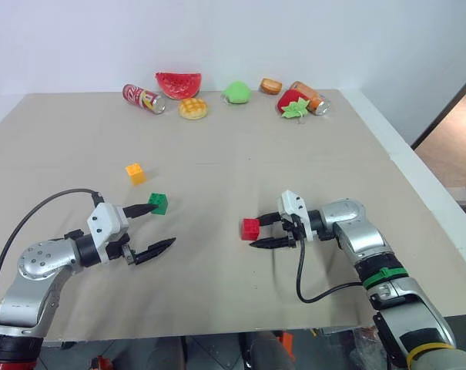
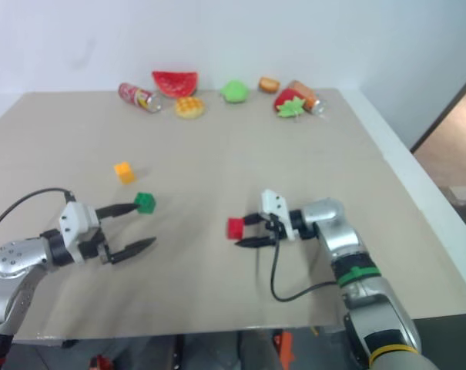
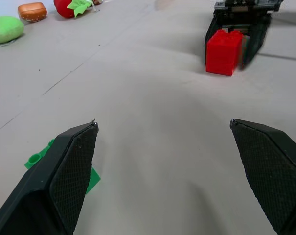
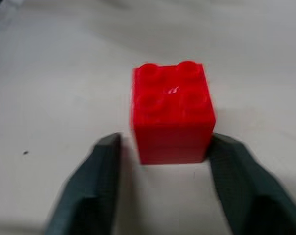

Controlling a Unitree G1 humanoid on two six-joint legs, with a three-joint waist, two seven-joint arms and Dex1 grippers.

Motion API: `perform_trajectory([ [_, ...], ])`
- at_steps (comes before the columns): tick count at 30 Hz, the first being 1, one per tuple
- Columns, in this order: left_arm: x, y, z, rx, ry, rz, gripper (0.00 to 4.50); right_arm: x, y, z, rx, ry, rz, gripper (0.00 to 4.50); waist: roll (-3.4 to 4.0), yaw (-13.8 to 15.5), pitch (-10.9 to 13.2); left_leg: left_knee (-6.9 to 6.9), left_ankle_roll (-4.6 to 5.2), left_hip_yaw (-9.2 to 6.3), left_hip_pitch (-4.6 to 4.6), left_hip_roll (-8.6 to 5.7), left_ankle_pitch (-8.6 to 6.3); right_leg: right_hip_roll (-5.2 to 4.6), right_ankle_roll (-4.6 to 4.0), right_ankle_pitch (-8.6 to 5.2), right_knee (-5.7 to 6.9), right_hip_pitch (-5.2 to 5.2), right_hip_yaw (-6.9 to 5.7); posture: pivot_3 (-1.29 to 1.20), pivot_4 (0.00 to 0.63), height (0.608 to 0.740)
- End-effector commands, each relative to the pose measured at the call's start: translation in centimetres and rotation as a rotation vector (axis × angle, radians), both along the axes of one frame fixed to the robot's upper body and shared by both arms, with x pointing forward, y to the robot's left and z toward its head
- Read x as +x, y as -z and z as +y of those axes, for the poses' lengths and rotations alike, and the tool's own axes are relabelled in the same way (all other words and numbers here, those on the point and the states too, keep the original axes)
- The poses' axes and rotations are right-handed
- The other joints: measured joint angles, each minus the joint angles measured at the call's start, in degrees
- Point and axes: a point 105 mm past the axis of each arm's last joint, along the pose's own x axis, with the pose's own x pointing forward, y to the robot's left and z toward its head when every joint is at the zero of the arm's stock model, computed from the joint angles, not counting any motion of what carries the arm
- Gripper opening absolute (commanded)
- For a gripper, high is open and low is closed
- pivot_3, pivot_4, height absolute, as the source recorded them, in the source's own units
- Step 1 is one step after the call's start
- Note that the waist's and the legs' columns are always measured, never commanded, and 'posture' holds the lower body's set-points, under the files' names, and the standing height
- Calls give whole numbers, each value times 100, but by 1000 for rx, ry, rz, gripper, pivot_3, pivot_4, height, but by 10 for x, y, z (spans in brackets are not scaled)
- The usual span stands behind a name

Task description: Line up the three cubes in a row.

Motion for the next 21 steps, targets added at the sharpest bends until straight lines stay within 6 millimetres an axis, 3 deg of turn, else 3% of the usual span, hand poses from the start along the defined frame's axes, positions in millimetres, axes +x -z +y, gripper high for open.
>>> perform_trajectory([
  [1, 0, -15, 1, -32, -18, -55, 4500, 3, -7, -10, -42, 4, -27, 3847, 0, 3, 0, 1, 0, 1, 2, 0, 1, -1, -2, 3, 0, 2, 1, 0, 150, 740],
  [7, 14, -33, 17, -176, -189, -58, 4500, 6, -25, -36, -84, 34, -78, 3847, 1, 34, 1, 8, 3, 1, 0, -2, 9, -4, -3, 9, 0, 7, 1, 0, 150, 740],
  [9, 21, -32, 37, -268, -337, 10, 4500, 15, -53, -54, -62, 97, -153, 3847, 4, 27, 3, 9, 3, 2, -3, -2, 9, -5, -3, 9, -1, 4, 1, 0, 150, 740],
  [11, 18, -28, 48, -313, -414, 56, 4500, 20, -80, -60, 8, 143, -203, 3847, 5, 2, 3, 8, 3, 7, -10, -2, 9, -6, 1, 10, -1, -6, 4, 0, 150, 740],
  [15, 13, -13, 50, -282, -482, 107, 4500, 24, -118, -51, 183, 182, -241, 3847, 2, -56, 2, -11, 3, 6, 1, 1, 7, 1, -2, 8, 0, -10, 4, 0, 150, 740],
  [21, 14, -6, 31, -334, -472, 175, 4500, 9, -109, -28, 191, 141, -240, 3847, 2, -4, 1, -4, 3, -4, -10, 1, 8, 5, -1, 6, 0, -9, 4, 0, 150, 740],
])
